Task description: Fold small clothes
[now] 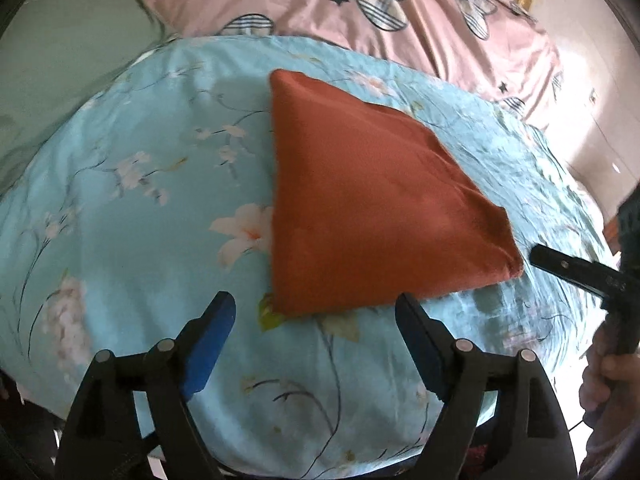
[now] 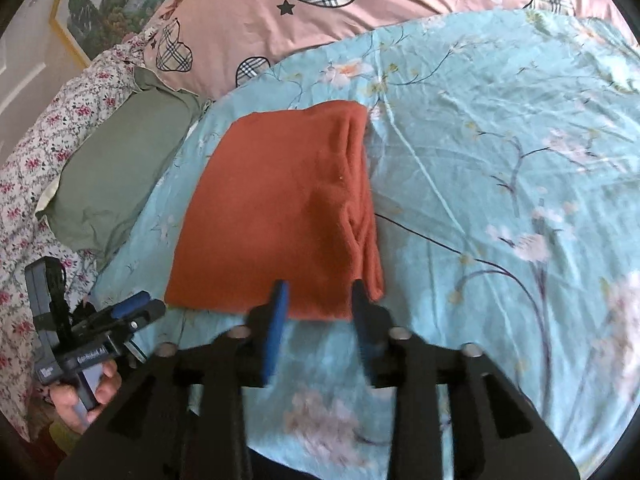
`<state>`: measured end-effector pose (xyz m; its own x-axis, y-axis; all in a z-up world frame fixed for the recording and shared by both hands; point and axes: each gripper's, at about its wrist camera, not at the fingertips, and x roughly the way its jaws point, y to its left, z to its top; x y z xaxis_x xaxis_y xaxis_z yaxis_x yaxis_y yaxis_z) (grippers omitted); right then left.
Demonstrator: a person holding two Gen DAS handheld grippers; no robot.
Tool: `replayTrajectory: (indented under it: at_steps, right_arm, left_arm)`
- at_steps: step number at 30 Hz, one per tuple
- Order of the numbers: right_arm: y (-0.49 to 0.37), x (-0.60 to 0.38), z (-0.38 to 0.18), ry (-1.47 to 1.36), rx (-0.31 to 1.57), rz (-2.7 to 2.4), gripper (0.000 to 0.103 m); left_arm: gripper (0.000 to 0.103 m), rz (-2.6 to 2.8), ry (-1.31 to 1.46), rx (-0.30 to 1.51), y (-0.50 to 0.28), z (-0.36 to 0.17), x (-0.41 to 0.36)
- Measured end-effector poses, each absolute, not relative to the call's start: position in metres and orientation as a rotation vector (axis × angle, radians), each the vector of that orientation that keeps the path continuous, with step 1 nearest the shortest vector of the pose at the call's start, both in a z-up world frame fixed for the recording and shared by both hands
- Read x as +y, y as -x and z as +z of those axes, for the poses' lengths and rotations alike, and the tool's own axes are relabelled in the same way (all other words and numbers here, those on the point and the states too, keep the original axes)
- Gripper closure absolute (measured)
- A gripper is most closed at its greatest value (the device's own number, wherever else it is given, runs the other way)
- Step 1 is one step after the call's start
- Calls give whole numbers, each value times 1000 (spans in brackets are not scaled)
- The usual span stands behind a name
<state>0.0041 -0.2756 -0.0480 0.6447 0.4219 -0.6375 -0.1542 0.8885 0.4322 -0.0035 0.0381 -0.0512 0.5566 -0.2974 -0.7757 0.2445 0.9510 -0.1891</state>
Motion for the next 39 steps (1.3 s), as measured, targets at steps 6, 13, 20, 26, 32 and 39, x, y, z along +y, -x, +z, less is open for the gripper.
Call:
replayTrajectory:
  at_steps: [6, 13, 20, 26, 32, 39]
  right_arm:
    - [13, -279, -47, -319, 811, 311, 60]
    - [23, -275, -50, -290, 817, 302, 51]
    - [24, -268, -48, -274, 821, 311, 43]
    - [31, -257, -42, -207, 813, 318, 33]
    - [42, -247, -32, -137, 800, 339, 20]
    - [41, -235, -32, -58, 821, 372, 15]
  left_arm:
    - [20, -237, 77, 938, 10, -52, 61]
    - [20, -162, 31, 932, 21, -46, 70]
    - [20, -139, 7, 927, 24, -46, 72]
    - [20, -117, -26, 910, 30, -42, 72]
    - [19, -97, -133, 916, 38, -40, 60]
    - [18, -102, -166, 918, 41, -36, 54]
